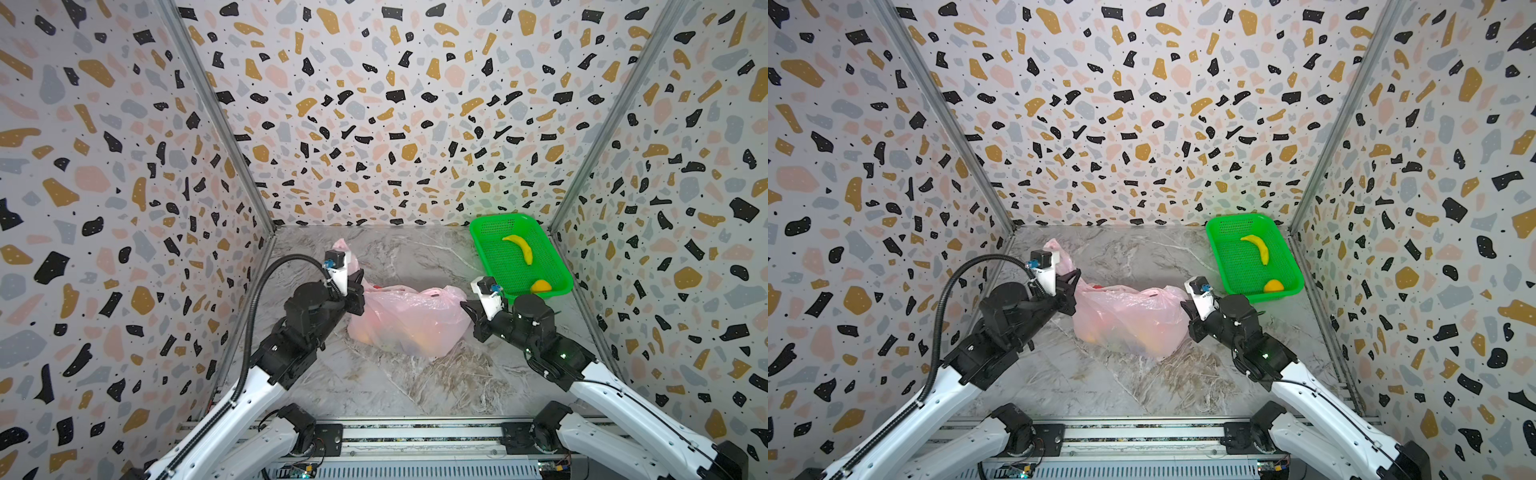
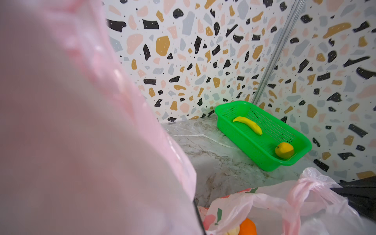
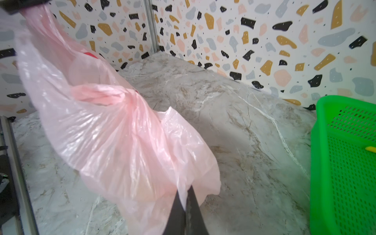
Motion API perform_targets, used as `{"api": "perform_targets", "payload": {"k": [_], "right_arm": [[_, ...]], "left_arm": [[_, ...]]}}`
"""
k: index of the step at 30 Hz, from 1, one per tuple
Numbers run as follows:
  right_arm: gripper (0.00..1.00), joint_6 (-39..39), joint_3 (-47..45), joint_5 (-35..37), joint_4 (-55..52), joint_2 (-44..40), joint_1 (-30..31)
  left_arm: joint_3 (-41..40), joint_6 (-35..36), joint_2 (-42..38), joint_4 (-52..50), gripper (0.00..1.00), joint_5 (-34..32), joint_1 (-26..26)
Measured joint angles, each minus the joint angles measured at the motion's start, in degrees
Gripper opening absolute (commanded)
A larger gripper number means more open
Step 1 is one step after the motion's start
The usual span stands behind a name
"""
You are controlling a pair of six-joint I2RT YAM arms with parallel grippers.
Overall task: Untie the knot of the plastic bag and take out the fruit
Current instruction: Untie the plastic bag at the center of the table, then open the plastic bag at the center of the table.
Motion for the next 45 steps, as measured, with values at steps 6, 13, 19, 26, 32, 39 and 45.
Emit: {"api": "perform_targets", "payload": {"k": [6, 13, 19, 26, 32, 39, 45], "right_arm": [[0.43, 4.24, -3.3, -3.82, -3.69, -4.48, 0.22], [0.58, 6.36, 6.78, -5.95, -13.99, 0.55, 0.37], [0.7, 2.4, 28.5, -6.67, -18.95, 16.7, 4.22], [0.75, -6.36, 42.01, -6.99, -28.24, 29.7, 5.49], [0.74, -10.95, 42.38, -7.26, -34.95, 30.12, 5.77], [0.77, -13.79, 42.42, -6.78, -38.73, 30.18, 7.52], [0.84, -14.43, 42.07, -3.48, -38.69, 30.95, 11.26]], "left_arm": [[-11.74, -5.29, -9.9, 0.39, 0.0, 2.38, -0.15], [-16.46, -7.76, -15.43, 0.2, 0.0, 5.75, -0.35], [-16.46, -8.02, -18.1, 2.69, 0.0, 8.15, -0.5], [-16.46, -7.98, -17.73, 3.89, 0.0, 9.84, -0.61], [-16.46, -7.87, -17.66, 4.11, 0.0, 10.67, -0.61], [-16.46, -7.76, -17.66, 4.11, 0.0, 10.99, -0.61], [-16.46, -7.76, -17.7, 4.11, 0.0, 11.02, -0.61]]}}
